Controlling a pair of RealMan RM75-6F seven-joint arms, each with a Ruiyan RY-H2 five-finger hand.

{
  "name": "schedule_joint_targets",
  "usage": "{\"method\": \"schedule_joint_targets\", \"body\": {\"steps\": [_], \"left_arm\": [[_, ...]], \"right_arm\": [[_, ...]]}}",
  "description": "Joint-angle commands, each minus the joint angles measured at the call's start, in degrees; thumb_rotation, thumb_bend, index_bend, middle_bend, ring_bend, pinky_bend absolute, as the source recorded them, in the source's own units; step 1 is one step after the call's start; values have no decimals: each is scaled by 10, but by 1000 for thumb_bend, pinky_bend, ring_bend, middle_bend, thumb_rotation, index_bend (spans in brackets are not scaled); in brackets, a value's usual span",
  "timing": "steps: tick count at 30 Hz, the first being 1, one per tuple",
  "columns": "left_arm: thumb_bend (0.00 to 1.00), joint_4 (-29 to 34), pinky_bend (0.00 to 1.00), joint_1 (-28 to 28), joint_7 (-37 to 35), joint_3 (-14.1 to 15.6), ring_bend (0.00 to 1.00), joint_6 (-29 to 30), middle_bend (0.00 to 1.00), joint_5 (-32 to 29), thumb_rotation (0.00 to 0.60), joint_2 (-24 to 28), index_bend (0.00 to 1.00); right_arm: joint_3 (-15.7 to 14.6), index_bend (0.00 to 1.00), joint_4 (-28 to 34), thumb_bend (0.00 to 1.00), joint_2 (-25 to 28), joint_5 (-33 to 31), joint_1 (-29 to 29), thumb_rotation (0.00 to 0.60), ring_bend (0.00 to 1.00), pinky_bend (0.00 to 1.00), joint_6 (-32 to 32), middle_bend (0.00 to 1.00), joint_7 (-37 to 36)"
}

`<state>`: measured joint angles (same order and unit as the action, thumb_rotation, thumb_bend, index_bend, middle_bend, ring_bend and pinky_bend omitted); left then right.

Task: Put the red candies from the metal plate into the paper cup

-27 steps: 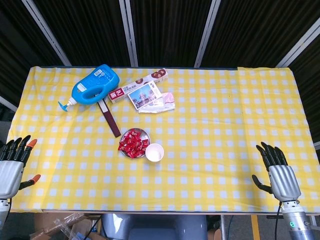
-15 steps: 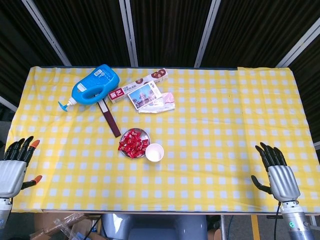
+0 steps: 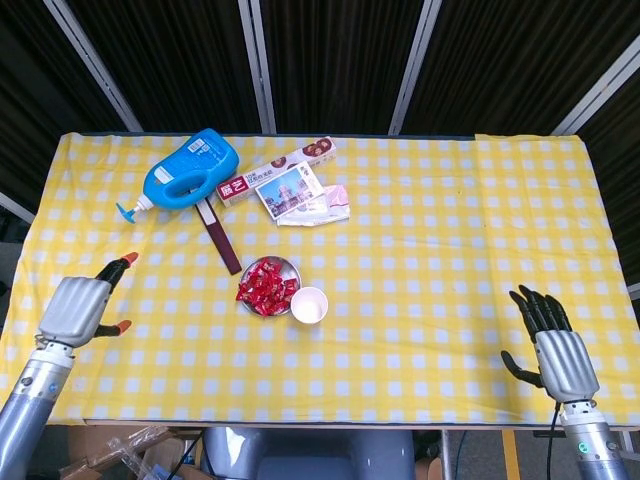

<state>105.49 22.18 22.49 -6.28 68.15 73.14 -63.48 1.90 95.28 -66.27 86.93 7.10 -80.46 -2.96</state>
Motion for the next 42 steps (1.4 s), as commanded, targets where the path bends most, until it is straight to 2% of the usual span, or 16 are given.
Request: {"method": "schedule_joint_targets", "body": {"steps": [1, 6, 9, 18, 28, 36, 42], "left_arm": [[133, -3, 927, 76, 87, -36, 911, -72, 212, -78, 600, -45, 106], [135, -29, 927, 138, 168, -45, 913, -113, 160, -155, 600, -102, 106], [173, -47, 927, 170, 203, -44, 913, -129, 144, -195, 600, -136, 106], [219, -115, 927, 256, 269, -47, 913, -156, 144, -296, 600, -222, 129], [240, -172, 927, 319, 286, -46, 913, -170, 154, -347, 600, -282, 160], [240, -196, 927, 344, 285, -34, 913, -176, 175, -364, 600, -307, 209], [257, -214, 927, 356, 280, -23, 913, -182, 233, -375, 600, -319, 260]], "right_arm": [[1, 0, 4, 388, 4, -3, 1, 600, 0, 0, 2, 0, -7], [2, 0, 7, 388, 8, -5, 2, 600, 0, 0, 7, 0, -17], [2, 0, 9, 388, 11, -5, 3, 600, 0, 0, 9, 0, -23], [1, 0, 14, 387, 18, -3, 5, 600, 0, 0, 13, 0, -42], [1, 0, 16, 387, 22, -1, 6, 600, 0, 0, 13, 0, -53], [1, 0, 16, 387, 23, -1, 6, 600, 0, 0, 14, 0, -58], [1, 0, 18, 388, 23, -1, 6, 600, 0, 0, 13, 0, -58]]}}
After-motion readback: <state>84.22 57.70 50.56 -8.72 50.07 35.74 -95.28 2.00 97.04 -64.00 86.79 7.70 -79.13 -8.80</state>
